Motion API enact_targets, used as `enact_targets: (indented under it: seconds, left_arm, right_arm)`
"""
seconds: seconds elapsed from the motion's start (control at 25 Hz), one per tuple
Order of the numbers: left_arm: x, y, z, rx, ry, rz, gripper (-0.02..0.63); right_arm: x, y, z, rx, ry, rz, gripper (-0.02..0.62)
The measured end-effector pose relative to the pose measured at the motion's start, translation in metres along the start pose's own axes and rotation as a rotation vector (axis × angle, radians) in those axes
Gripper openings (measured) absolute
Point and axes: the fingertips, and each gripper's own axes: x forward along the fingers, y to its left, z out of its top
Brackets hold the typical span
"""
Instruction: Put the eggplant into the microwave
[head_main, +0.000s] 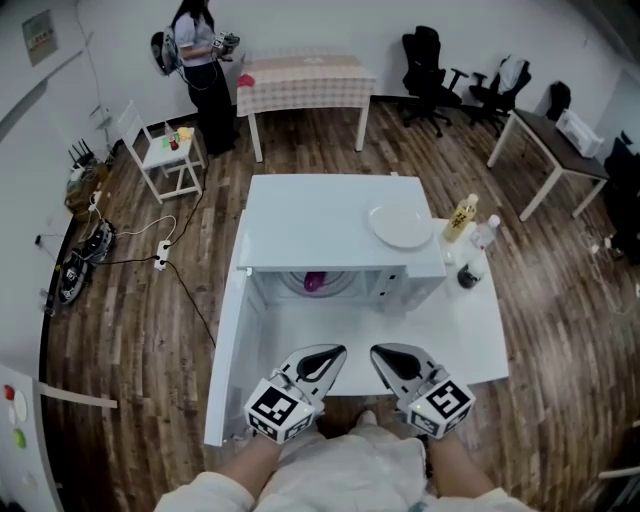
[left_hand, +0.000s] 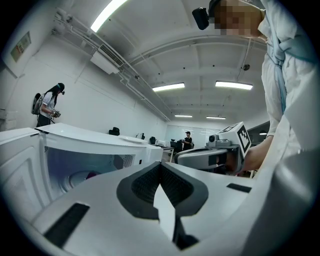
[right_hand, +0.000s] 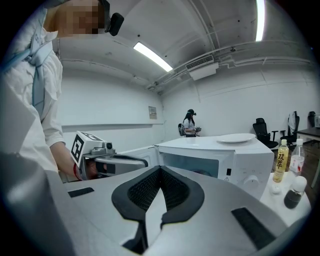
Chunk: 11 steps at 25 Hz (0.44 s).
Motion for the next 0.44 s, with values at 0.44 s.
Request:
enact_targets:
  seconds: [0.44]
  left_arm:
    - [-0.0014, -0.0004, 0.0003, 0.002, 0.003, -0.021, 0.002]
  right_arm:
    - [-0.0010, 0.0036, 0.0047, 0.005, 0.004, -0.011, 0.031]
